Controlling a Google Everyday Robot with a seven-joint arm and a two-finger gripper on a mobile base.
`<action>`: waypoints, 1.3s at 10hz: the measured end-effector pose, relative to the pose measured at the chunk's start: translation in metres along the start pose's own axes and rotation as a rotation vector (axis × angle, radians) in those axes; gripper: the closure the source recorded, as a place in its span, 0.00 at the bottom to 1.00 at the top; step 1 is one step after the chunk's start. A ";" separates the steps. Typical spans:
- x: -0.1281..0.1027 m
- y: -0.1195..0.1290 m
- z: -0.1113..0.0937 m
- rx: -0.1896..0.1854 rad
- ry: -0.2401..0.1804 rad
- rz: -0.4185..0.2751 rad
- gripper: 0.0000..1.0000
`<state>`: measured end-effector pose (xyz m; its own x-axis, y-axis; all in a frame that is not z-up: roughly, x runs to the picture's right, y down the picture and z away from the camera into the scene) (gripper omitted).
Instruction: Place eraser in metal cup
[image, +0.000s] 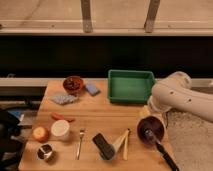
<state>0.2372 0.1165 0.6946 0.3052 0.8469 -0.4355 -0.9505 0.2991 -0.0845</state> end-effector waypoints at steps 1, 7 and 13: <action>-0.001 0.018 -0.009 -0.003 -0.014 -0.067 0.21; 0.008 0.106 -0.025 -0.085 -0.006 -0.358 0.21; 0.014 0.198 -0.024 -0.138 0.041 -0.620 0.21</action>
<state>0.0523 0.1769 0.6499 0.8016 0.5160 -0.3020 -0.5972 0.6667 -0.4459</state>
